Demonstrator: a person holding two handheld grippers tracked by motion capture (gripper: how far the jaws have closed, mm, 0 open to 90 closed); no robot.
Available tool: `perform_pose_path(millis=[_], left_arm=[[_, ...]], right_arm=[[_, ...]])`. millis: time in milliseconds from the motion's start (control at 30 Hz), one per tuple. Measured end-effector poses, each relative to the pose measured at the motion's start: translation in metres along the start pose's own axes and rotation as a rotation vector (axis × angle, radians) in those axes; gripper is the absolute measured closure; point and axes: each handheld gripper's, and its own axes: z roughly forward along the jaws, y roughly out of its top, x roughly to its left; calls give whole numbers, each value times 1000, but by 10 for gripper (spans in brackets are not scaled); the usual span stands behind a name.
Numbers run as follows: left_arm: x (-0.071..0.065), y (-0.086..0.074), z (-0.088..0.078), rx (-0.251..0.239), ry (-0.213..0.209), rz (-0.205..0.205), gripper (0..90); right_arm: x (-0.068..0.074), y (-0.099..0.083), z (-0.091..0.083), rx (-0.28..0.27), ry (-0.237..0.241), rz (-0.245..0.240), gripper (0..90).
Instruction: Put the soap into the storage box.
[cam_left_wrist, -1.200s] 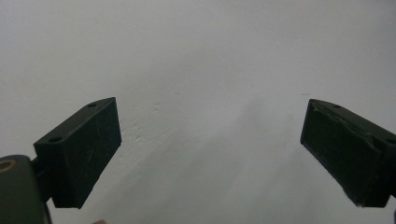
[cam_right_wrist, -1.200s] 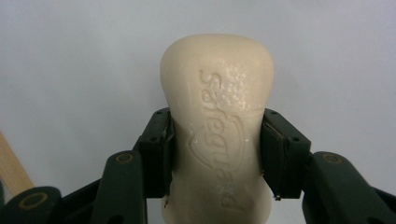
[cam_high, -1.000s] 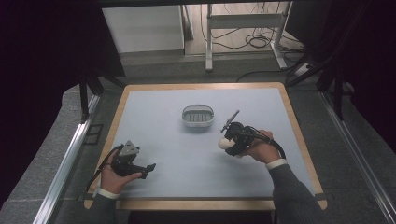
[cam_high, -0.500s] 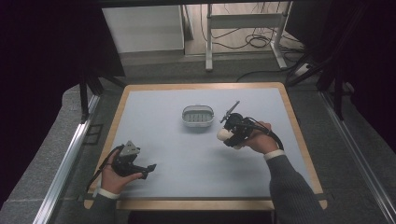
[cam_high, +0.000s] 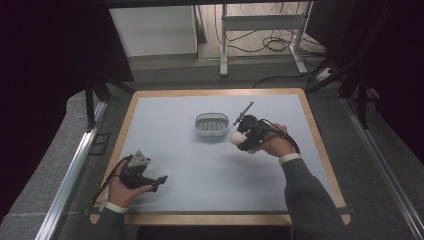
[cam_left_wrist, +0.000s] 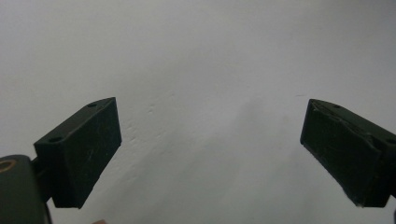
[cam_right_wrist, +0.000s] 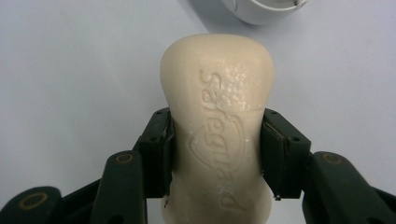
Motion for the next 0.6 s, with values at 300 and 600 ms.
perform_pose_path(millis=[300, 600], left_arm=[[1, -1, 0, -8, -1, 1, 59], [2, -2, 2, 1, -9, -3, 58]], right_arm=[[-8, 9, 4, -4, -4, 0, 497], [-14, 20, 6, 0, -14, -7, 497]])
